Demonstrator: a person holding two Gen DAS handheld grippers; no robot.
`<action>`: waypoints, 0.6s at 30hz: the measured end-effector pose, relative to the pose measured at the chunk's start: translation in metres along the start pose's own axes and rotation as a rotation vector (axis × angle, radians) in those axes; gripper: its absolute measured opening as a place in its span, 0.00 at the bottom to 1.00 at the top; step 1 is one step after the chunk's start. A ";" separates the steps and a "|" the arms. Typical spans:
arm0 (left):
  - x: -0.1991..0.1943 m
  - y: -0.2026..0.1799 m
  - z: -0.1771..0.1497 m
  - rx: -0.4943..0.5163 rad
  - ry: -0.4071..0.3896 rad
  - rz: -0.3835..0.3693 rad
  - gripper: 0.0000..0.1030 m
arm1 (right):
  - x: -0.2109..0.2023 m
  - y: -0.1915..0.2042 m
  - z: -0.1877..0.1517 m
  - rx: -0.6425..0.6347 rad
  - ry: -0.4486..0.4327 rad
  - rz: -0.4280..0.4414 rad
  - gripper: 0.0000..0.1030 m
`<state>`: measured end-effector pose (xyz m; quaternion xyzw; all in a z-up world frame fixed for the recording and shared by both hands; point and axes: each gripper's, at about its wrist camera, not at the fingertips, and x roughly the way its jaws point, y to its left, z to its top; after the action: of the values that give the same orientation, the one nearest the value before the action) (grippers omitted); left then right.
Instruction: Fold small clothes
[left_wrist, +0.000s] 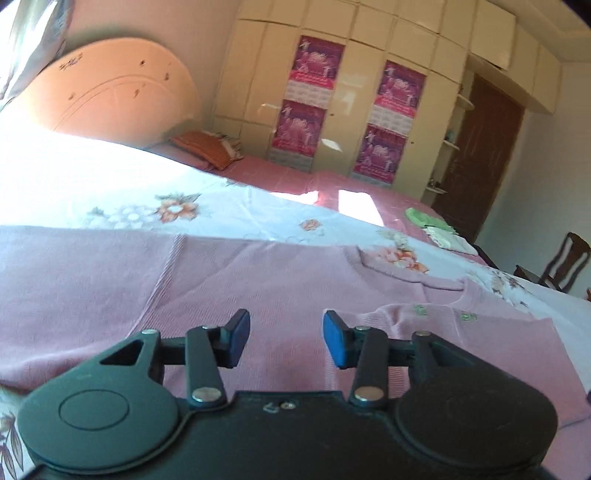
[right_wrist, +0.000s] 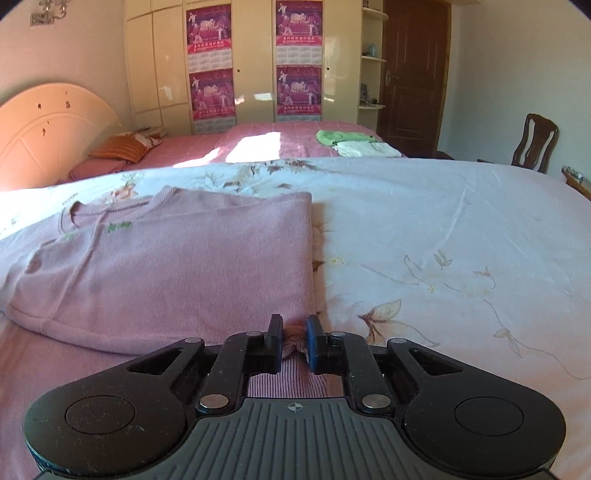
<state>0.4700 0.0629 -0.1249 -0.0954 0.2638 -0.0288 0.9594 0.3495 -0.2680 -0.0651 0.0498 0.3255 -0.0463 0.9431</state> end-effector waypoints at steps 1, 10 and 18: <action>0.000 -0.011 0.003 0.037 -0.007 -0.043 0.41 | 0.002 0.001 0.004 -0.015 -0.012 0.006 0.12; 0.082 -0.073 0.000 0.173 0.174 -0.149 0.62 | 0.095 0.013 0.061 -0.083 0.031 0.005 0.12; 0.052 -0.062 0.002 0.162 0.094 -0.112 0.67 | 0.108 -0.025 0.076 -0.007 0.059 -0.030 0.12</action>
<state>0.5152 -0.0036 -0.1372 -0.0308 0.2996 -0.1078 0.9475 0.4775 -0.3082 -0.0746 0.0428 0.3539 -0.0577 0.9325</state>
